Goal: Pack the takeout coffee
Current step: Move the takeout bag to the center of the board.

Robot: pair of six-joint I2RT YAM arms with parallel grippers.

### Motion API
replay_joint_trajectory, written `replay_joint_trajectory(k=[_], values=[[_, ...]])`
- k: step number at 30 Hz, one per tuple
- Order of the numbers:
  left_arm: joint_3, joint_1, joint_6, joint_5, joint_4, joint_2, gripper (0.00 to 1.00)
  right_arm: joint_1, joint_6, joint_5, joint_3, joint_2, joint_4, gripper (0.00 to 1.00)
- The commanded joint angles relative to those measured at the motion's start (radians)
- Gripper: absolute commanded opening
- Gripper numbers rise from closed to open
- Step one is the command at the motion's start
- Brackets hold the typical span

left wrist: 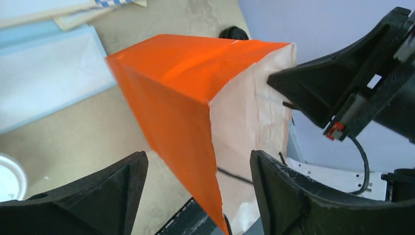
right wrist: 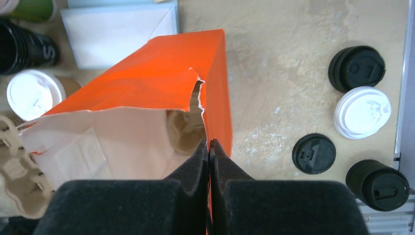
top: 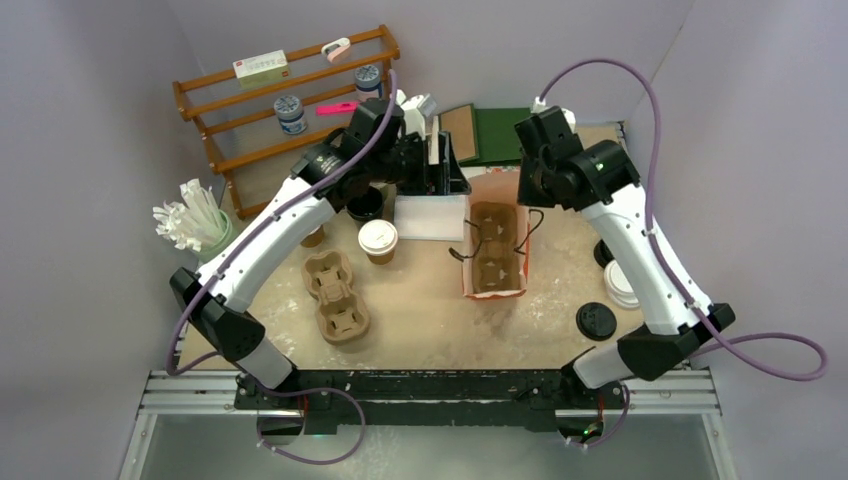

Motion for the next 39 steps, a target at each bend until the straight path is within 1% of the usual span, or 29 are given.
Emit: replay_joint_trajectory(k=[1,4,8,11,14,15,17,19,22,25,28,30,33,35,36,37,39], values=[[0.058,0.028,0.064,-0.113,0.0,-0.085,0.81,-0.104,-0.072,-0.019,0.072,0.026,-0.014,0.0],[0.04,0.036,0.1,-0.231,-0.018,-0.14,0.83,-0.184,-0.103,-0.055,0.043,0.045,0.049,0.0],[0.01,0.056,0.108,-0.37,-0.097,-0.173,0.83,-0.236,-0.088,-0.092,0.075,0.123,0.08,0.0],[-0.008,0.06,0.113,-0.473,-0.174,-0.179,0.83,-0.255,-0.075,-0.089,0.118,0.172,0.081,0.1],[-0.042,0.062,0.125,-0.54,-0.225,-0.179,0.84,-0.266,-0.064,-0.061,0.162,0.198,0.042,0.17],[-0.059,0.062,0.128,-0.552,-0.236,-0.179,0.84,-0.267,-0.06,-0.049,0.164,0.199,0.029,0.22],[-0.096,0.061,0.135,-0.559,-0.239,-0.181,0.84,-0.272,-0.049,-0.033,0.156,0.19,0.006,0.39],[-0.138,0.061,0.137,-0.564,-0.223,-0.189,0.84,-0.273,-0.043,-0.014,0.154,0.172,-0.007,0.48],[-0.204,0.062,0.137,-0.568,-0.192,-0.199,0.85,-0.273,-0.041,0.031,0.207,0.149,-0.047,0.65],[-0.271,0.062,0.144,-0.551,-0.14,-0.206,0.85,-0.273,-0.072,0.071,0.286,0.138,-0.073,0.75],[-0.335,0.062,0.152,-0.537,-0.079,-0.213,0.85,-0.272,-0.101,0.038,0.319,0.1,-0.071,0.85],[-0.347,0.061,0.152,-0.537,-0.07,-0.207,0.85,-0.271,-0.13,0.005,0.36,0.09,-0.061,0.91],[-0.349,0.062,0.149,-0.535,-0.07,-0.208,0.85,-0.272,-0.18,-0.081,0.44,0.095,-0.038,0.92],[-0.352,0.06,0.143,-0.541,-0.069,-0.219,0.85,-0.268,-0.208,-0.169,0.471,0.095,0.001,0.9],[-0.355,0.061,0.135,-0.549,-0.073,-0.226,0.85,-0.262,-0.221,-0.239,0.476,0.093,0.031,0.9],[-0.357,0.062,0.123,-0.556,-0.077,-0.238,0.85,-0.248,-0.227,-0.279,0.479,0.09,0.058,0.9],[-0.367,0.062,0.104,-0.569,-0.085,-0.259,0.84,-0.182,-0.234,-0.295,0.47,0.097,0.108,0.9]])
